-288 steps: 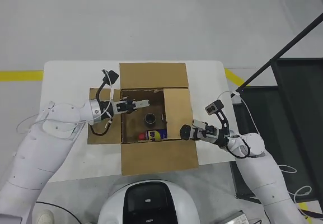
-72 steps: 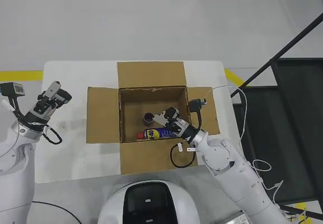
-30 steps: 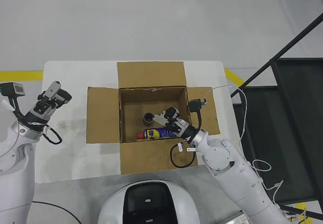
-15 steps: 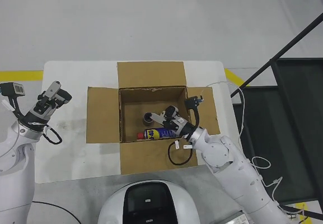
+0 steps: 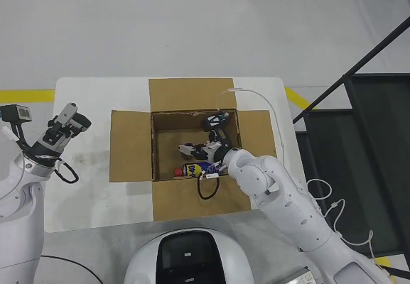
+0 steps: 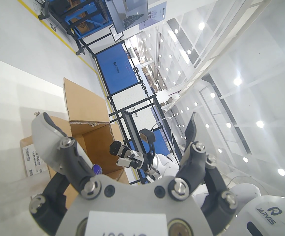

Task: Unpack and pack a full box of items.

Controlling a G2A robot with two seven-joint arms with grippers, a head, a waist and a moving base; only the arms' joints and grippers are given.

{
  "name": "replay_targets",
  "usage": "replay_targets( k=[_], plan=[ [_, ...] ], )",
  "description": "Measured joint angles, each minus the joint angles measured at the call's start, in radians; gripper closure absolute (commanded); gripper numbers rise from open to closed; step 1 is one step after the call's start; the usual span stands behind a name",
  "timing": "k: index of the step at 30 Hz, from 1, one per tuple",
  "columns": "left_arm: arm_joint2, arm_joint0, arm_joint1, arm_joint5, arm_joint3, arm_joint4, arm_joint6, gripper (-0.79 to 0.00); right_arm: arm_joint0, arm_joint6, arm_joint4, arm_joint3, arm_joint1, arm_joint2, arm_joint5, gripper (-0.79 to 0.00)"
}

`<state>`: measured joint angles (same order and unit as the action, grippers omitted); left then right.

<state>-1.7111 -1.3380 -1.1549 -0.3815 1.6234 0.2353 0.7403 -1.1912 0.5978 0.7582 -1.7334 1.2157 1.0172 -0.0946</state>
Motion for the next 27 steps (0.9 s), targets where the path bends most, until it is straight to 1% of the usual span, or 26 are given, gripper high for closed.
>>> replay_targets(
  k=[8,11,16,20,23,27],
  plan=[
    [0.000,0.000,0.000,0.000,0.000,0.000,0.000,-0.785,-0.001,-0.001,-0.001,0.001,0.000,0.000,0.001,-0.785],
    [0.000,0.000,0.000,0.000,0.000,0.000,0.000,-0.785,0.004,0.014,0.006,0.031,0.002,-0.008,0.002,-0.785],
    [0.000,0.000,0.000,0.000,0.000,0.000,0.000,-0.785,0.104,0.157,-0.006,0.102,0.018,-0.060,-0.021,-0.785],
    [0.000,0.000,0.000,0.000,0.000,0.000,0.000,-0.785,0.202,0.258,-0.004,0.177,0.041,-0.130,-0.031,-0.785],
    [0.000,0.000,0.000,0.000,0.000,0.000,0.000,-0.785,0.264,0.292,0.013,0.250,0.062,-0.192,-0.035,-0.785],
    [0.000,0.000,0.000,0.000,0.000,0.000,0.000,-0.785,0.327,0.291,0.023,0.344,0.091,-0.264,-0.036,-0.785]
  ],
)
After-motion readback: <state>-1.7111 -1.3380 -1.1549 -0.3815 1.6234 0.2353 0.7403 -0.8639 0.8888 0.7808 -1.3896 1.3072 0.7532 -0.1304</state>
